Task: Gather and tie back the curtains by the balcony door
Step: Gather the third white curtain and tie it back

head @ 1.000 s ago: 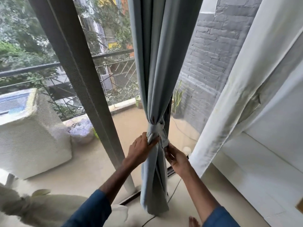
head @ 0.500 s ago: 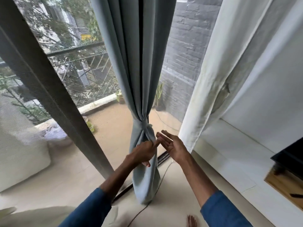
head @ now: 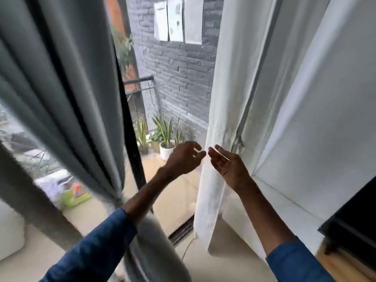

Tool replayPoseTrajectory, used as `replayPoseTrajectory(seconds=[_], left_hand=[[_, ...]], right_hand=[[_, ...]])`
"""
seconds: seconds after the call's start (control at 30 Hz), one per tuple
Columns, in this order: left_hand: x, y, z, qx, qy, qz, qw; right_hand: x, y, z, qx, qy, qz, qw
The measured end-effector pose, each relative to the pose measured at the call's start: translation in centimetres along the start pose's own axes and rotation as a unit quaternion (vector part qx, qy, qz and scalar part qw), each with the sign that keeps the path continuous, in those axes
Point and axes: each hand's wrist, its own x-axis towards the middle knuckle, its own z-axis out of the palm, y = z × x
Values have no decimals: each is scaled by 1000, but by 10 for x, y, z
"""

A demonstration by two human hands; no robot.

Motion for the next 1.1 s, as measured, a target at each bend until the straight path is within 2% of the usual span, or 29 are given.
replayPoseTrajectory(seconds=[0.23, 0.37, 0.5, 0.67, 0.93, 1.1], left_hand=[[106, 136, -24, -24, 151, 105, 983], [147, 219, -53, -27, 250, 189, 949], [189, 298, -89, -6, 331, 245, 911], [233, 370, -135, 13, 409, 309, 859], [286, 430, -226, 44, 498, 354, 790], [308, 456, -276, 90, 515, 371, 767]], right_hand=[[22, -174, 20, -105, -59, -133, 984], [22, -269, 48, -168, -86, -233, 954], [26, -354, 86, -213, -104, -350, 906], [32, -437, 139, -251, -97, -442, 856], [34, -526, 219, -334, -47, -554, 761], [44, -572, 271, -364, -20, -603, 710]])
